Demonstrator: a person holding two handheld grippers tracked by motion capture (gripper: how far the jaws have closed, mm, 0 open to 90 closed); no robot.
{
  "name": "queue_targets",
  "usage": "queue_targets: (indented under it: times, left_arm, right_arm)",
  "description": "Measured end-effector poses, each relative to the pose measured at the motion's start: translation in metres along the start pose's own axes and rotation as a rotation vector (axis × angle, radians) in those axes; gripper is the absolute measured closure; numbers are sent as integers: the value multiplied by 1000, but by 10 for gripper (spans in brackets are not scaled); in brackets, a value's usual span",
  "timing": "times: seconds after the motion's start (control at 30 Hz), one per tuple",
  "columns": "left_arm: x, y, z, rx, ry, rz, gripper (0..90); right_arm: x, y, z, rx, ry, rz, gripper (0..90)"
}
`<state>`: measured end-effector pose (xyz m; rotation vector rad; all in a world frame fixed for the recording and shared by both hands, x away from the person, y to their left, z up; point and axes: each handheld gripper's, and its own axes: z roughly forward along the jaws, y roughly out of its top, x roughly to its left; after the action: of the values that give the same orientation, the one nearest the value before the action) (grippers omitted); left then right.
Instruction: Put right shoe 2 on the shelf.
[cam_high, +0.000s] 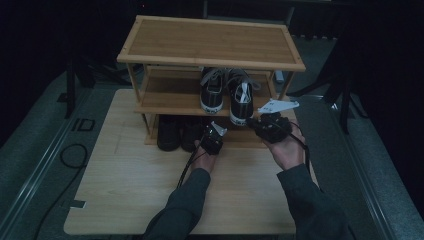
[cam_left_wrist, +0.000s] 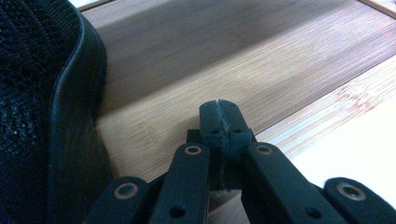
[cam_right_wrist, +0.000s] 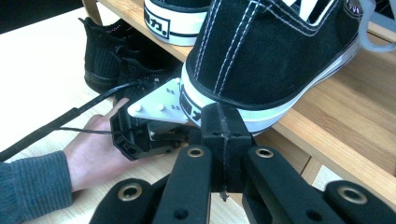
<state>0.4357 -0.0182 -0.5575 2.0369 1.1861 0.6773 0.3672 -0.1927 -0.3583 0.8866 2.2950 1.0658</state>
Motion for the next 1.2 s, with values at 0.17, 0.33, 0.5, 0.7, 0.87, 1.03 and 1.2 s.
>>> queue_targets:
  times: [0.17,0.33,0.5,0.7,0.87,1.03,1.2]
  left_arm:
    - [0,0,0,-1,1,-1,898]
    - [0,0,0,0,1,-2,898]
    - [0,0,0,0,2,-1,898]
    - [0,0,0,-1,2,-1,898]
    - [0,1,1,-1,3,0,898]
    - [0,1,1,-1,3,-1,898]
    - [0,1,1,-1,3,-1,898]
  right_arm:
    - [0,1,3,-2,-11,3,900]
    - [-1,2,6,-4,-15,8,900]
    - [-3,2,6,-3,-12,10,900]
    - [-3,2,7,-2,-14,13,900]
    - [-4,3,7,-1,-16,13,900]
    - [-4,3,8,0,-20,11,900]
    - [-4,4,9,3,-23,10,900]
